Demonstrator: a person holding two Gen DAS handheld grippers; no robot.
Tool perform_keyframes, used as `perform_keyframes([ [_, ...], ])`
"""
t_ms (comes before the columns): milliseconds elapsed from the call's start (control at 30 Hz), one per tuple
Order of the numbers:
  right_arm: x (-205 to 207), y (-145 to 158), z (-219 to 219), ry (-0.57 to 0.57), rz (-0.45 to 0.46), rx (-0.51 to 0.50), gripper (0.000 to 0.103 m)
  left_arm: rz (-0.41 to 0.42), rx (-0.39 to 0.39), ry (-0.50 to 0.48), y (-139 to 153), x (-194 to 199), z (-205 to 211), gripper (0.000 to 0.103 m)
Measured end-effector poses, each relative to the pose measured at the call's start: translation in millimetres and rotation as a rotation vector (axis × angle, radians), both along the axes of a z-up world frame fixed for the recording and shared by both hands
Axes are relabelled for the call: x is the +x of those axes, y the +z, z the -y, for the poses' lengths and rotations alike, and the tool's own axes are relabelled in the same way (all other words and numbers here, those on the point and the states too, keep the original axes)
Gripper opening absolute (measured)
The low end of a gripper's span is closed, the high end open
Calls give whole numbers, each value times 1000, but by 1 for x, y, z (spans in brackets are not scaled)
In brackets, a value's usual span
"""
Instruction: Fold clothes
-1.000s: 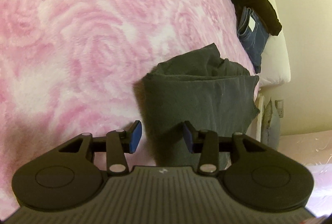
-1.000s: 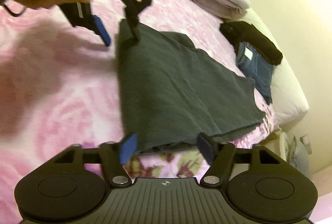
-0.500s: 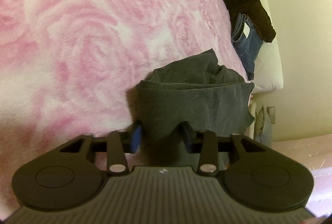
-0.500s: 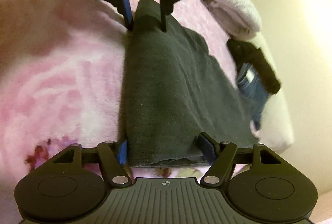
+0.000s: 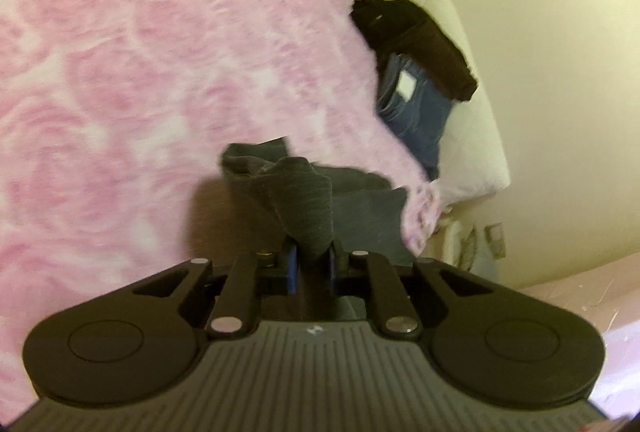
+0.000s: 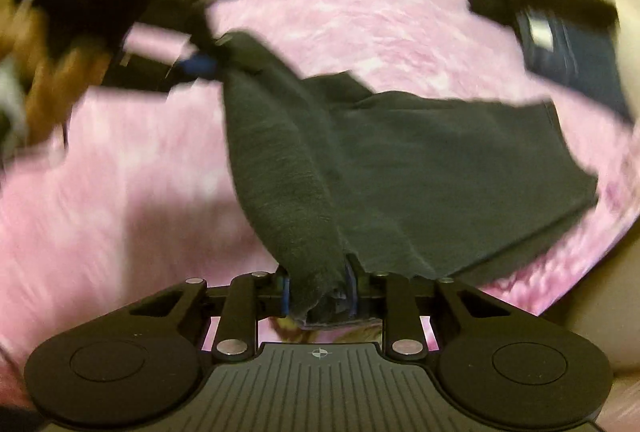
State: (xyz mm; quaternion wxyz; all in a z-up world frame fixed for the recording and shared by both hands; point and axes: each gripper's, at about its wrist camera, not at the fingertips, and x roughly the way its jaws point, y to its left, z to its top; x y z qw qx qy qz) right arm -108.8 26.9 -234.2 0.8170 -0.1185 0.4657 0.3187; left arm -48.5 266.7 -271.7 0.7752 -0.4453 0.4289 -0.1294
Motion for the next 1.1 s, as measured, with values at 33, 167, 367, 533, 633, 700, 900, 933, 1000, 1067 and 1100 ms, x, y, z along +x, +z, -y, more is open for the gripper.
perform_keyframes([
  [33,14,7,14,-23,-35,44,24,12,-1,9,8,6,10,12],
  [167,79,25,64,-69,-146,161,23,69,-3,39,29,41,59,17],
  [367,175,5,139,-127,-332,262,23,81,-3,136,29,121,147,21],
  [533,250,-65,190,-323,-590,317,23,14,81,176,12,137,198,21],
  [633,263,-60,193,-276,-590,369,22,-69,218,167,-5,124,209,21],
  [700,269,-48,191,-218,-558,399,17,-95,318,179,-7,114,212,21],
  [900,282,-9,190,-68,-439,481,14,-54,395,211,9,101,219,21],
  [933,280,-1,195,-73,-415,487,14,-37,396,202,11,102,223,21],
  [1000,281,4,209,-106,-387,484,14,-12,400,164,13,108,236,21],
  [1067,282,-7,222,-143,-389,440,14,-25,411,132,3,114,248,21],
  [1100,281,-15,228,-164,-399,417,14,-36,419,120,-3,116,253,21],
])
